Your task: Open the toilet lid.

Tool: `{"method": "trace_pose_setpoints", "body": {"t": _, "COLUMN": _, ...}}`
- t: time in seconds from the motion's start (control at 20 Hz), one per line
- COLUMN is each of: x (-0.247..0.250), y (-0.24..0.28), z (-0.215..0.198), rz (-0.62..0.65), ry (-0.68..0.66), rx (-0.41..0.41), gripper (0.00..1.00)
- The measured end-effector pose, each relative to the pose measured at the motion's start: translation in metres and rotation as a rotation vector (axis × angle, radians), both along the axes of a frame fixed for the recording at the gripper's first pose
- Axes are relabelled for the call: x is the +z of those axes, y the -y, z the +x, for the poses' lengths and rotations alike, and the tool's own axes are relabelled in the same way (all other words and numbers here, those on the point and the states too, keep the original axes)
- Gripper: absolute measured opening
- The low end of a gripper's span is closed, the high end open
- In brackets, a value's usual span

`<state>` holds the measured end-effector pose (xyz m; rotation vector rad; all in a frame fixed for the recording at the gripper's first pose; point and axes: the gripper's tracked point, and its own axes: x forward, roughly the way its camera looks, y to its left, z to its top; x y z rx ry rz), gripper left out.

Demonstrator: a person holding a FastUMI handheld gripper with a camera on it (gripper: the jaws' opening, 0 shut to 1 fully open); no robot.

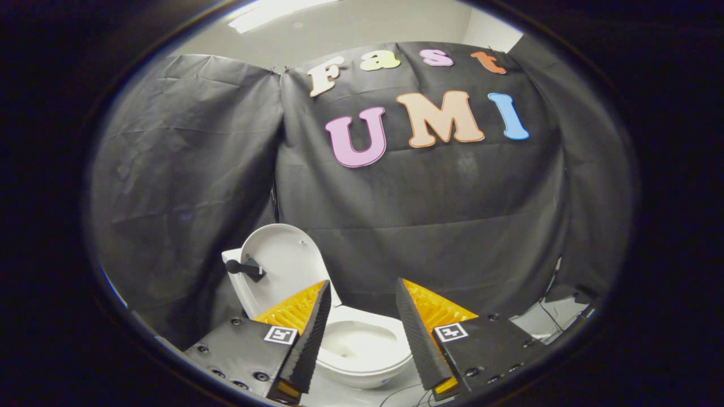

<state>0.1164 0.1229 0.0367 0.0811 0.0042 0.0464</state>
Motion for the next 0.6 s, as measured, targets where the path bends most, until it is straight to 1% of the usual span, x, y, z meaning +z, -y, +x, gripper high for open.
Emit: {"method": "trace_pose_setpoints", "body": {"t": 0.6, "x": -0.003, "y": 0.0042, "z": -0.0025, "rz": 0.011, "ry": -0.004, "rx": -0.008, "gripper": 0.73}}
